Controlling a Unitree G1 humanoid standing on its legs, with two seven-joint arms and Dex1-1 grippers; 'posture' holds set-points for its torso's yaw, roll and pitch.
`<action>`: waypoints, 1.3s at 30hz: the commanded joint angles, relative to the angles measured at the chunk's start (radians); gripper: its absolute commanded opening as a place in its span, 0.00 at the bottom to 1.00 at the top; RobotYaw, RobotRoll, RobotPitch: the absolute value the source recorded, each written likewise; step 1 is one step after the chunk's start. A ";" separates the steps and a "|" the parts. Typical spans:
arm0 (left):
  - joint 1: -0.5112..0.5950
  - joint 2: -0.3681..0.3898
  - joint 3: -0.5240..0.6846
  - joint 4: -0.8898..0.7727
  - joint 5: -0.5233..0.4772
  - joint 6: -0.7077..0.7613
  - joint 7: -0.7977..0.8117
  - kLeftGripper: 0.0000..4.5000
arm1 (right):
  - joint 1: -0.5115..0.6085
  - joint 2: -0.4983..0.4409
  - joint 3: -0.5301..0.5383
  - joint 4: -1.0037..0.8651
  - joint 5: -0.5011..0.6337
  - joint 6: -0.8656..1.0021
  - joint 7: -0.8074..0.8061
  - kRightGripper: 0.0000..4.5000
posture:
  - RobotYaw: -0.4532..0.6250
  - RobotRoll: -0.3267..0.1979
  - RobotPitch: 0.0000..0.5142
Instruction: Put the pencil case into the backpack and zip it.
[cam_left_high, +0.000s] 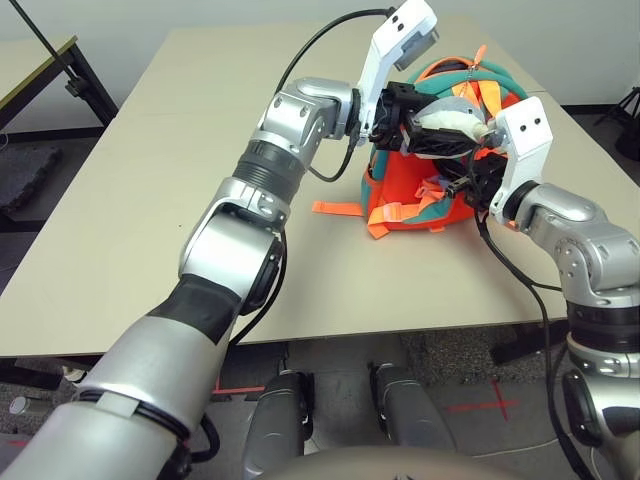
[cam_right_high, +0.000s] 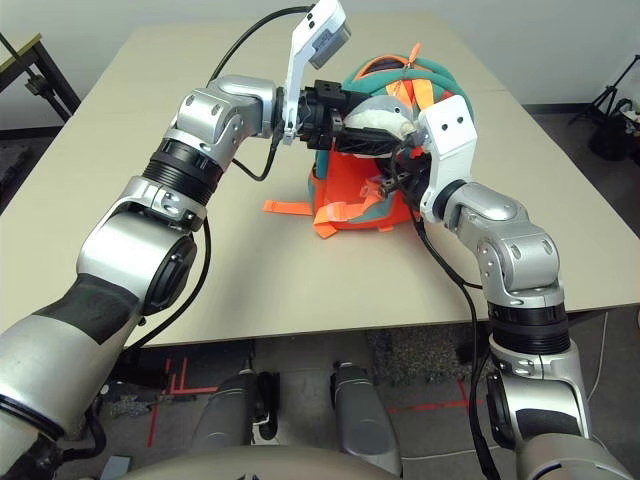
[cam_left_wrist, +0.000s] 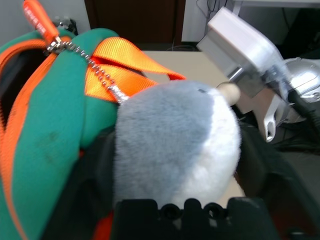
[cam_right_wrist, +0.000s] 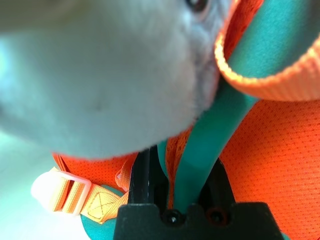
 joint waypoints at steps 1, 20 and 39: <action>-0.014 0.017 -0.007 0.018 0.026 0.011 -0.022 0.61 | 0.013 0.007 0.024 0.020 -0.007 0.009 0.002 0.04 | 0.17 0.62 0.19; 0.015 0.262 0.091 -0.049 -0.012 0.096 -0.066 0.09 | -0.006 -0.001 0.041 0.064 -0.014 -0.017 0.023 0.04 | 0.20 0.62 0.17; 0.351 0.407 -0.030 -0.218 0.015 0.262 -0.168 0.09 | -0.032 -0.006 0.054 0.099 -0.029 -0.031 0.045 0.04 | 0.22 0.62 0.18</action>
